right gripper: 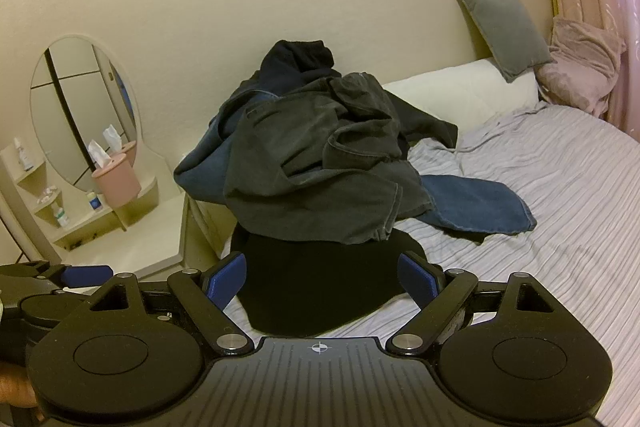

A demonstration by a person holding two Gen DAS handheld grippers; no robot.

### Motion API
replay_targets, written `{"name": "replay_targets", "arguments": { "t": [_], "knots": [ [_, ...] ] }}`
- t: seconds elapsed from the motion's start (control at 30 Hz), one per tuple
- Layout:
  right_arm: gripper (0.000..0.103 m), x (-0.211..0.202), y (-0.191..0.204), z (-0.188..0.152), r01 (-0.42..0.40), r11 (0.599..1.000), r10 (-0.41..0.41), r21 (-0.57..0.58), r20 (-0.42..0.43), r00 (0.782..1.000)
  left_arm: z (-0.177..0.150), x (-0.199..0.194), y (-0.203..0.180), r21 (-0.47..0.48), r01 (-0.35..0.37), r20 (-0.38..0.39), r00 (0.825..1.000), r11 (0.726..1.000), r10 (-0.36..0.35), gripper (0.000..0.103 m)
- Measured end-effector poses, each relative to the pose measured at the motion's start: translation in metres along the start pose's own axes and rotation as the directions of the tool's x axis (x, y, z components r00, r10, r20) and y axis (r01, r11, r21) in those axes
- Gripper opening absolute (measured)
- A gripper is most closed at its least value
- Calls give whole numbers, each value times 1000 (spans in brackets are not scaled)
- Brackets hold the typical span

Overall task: Fold clothes
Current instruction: 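Move both grippers toward the clothes pile on the bed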

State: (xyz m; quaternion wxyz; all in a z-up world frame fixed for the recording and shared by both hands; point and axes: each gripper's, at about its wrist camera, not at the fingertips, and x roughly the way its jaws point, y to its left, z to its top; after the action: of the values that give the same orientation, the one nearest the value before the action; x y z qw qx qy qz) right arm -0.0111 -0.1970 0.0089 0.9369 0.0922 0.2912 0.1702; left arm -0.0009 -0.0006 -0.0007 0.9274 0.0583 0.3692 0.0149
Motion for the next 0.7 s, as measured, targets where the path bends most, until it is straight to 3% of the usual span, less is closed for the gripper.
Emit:
{"name": "replay_targets", "arguments": {
  "t": [0.7],
  "knots": [
    [86, -1, -4, -13, 3, 1000, -3, 22, -1, 1000, -10, -2, -5, 1, 41, -18, 999, 999, -41, 101]
  ]
}}
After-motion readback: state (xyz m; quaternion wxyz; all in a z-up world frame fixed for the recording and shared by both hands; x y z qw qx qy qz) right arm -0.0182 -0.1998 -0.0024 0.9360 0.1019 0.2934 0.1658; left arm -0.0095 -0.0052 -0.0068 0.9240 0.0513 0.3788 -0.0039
